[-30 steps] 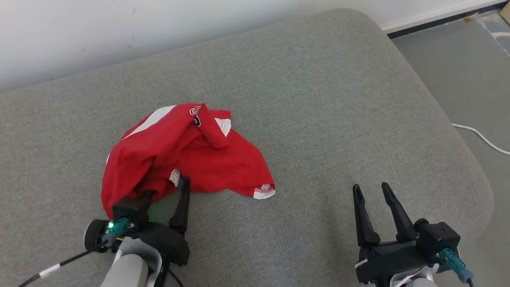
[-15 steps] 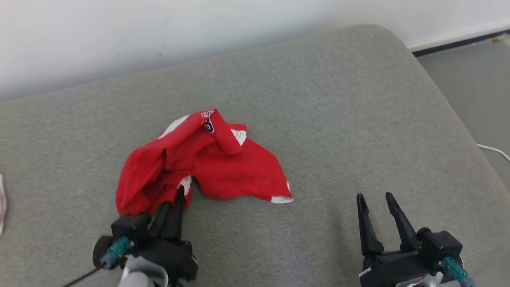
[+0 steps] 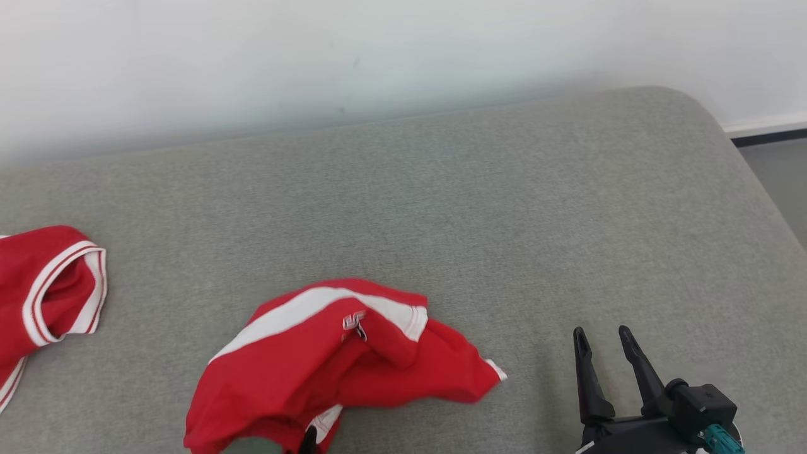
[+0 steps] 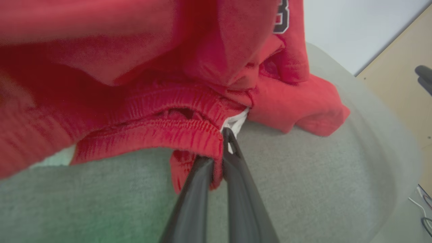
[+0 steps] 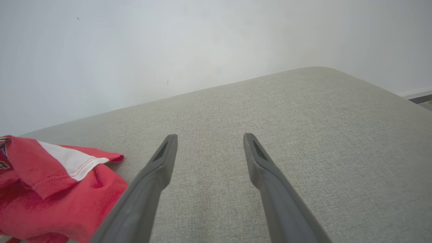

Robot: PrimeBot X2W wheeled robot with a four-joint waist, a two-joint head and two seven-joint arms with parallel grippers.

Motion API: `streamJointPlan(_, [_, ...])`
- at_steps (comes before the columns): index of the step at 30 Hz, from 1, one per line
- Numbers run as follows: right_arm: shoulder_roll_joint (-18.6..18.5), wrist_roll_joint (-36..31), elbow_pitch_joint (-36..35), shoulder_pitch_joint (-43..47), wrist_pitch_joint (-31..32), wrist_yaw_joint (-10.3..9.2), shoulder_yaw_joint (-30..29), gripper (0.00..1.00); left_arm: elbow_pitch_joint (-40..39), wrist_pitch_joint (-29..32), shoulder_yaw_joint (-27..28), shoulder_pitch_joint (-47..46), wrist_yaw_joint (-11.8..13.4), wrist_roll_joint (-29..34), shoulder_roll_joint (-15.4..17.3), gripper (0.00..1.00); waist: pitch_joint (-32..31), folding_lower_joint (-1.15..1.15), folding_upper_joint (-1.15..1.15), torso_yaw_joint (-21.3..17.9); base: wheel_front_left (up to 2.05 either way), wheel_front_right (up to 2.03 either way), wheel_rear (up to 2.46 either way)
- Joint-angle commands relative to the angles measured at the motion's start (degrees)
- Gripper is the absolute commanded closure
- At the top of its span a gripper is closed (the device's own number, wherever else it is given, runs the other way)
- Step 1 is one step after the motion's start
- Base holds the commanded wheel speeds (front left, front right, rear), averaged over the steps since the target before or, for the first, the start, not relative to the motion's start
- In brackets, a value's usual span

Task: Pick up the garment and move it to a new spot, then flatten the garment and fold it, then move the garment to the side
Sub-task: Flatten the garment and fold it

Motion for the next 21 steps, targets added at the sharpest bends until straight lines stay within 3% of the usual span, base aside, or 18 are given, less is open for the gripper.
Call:
streamJointPlan(1, [0.06, -0.55, 0.06, 0.32, -0.11, 0.20, 0.03, 0.00, 0.61, -0.03, -0.41, 0.62, 0.06, 0.00, 0.54, 1.00, -0.69, 0.01, 0.00, 1.40, 0.00, 0.00, 0.00])
streamJointPlan(10, [0.06, -0.95, 0.67, 1.13, -0.11, 0.20, 0.02, 0.00, 4.47, -0.06, -0.02, -0.64, 0.15, 0.40, -0.96, 1.00, -2.53, 0.01, 0.00, 3.02, 0.00, 0.00, 0.00])
streamJointPlan(11, [0.06, -0.99, 0.66, 1.34, -0.11, 0.20, 0.10, 0.00, 4.93, -0.06, 0.28, -0.47, 0.25, 0.49, -1.20, 0.60, -2.82, 0.01, 0.00, 3.20, 0.00, 0.00, 0.00])
streamJointPlan(12, [0.05, -1.03, 0.68, 1.53, -0.11, 0.20, -0.09, 0.00, 5.50, -0.06, 0.54, -0.24, 0.25, 0.57, -1.42, 0.00, -3.14, 0.01, 0.00, 3.49, 0.00, 0.00, 0.00])
streamJointPlan(21, [0.06, -0.80, 0.64, 2.71, -0.11, 0.20, -0.66, 0.00, 3.76, -0.07, 4.40, 3.87, 0.46, 2.41, -3.37, 0.00, -4.47, 0.01, 0.00, 7.02, 0.00, 0.00, 0.00])
